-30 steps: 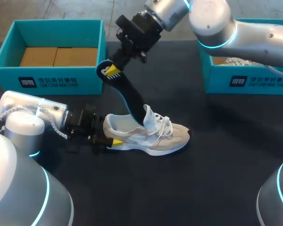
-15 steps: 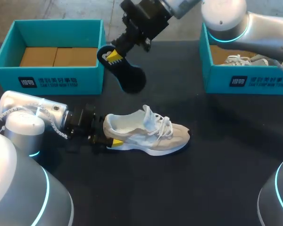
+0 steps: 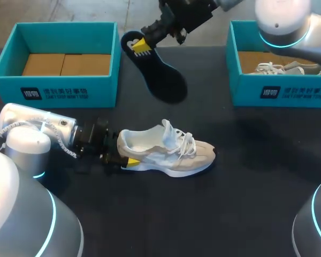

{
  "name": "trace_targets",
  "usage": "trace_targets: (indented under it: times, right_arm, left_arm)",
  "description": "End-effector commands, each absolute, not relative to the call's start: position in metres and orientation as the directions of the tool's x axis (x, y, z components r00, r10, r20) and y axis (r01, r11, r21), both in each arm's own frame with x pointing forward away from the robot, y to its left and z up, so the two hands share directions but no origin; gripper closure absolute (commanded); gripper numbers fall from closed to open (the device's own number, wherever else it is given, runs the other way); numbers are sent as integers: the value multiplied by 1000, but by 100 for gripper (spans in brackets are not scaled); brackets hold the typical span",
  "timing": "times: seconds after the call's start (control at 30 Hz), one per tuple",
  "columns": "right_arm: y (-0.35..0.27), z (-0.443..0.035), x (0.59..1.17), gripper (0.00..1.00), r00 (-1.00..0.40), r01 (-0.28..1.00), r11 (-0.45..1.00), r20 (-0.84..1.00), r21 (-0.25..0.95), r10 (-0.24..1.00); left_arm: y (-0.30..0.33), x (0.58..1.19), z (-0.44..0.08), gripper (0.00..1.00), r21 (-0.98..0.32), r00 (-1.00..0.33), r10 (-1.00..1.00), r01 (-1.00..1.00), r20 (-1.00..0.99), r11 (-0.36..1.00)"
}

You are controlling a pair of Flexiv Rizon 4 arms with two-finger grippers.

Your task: Take the shoe out of the shoebox, open the shoe tongue, remove and reinsert the insole, then place the shoe into the shoebox

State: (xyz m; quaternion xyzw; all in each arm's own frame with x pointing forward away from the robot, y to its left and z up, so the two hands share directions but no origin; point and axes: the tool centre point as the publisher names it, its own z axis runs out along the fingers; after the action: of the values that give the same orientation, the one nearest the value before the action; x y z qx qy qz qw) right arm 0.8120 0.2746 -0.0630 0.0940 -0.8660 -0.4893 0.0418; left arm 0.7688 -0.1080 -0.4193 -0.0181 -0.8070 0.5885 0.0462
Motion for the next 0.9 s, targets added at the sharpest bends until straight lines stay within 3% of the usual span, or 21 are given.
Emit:
trace_targets:
  times: [0.03, 0.67, 0.9]
  right_arm:
    - [259, -44, 804, 100, -986, -126, 480, -58, 868, -155]
    - [259, -44, 804, 100, -986, -126, 480, -58, 868, -155]
    - [219, 5, 818, 100, -998, -60, 402, -50, 914, -36]
  left_arm:
    - [-108, 770, -421, 100, -951, -995, 84, -26, 54, 309]
    - [-108, 770, -421, 100, -951, -995, 84, -26, 54, 309]
    - [-108, 770, -421, 100, -951, -995, 84, -26, 54, 309]
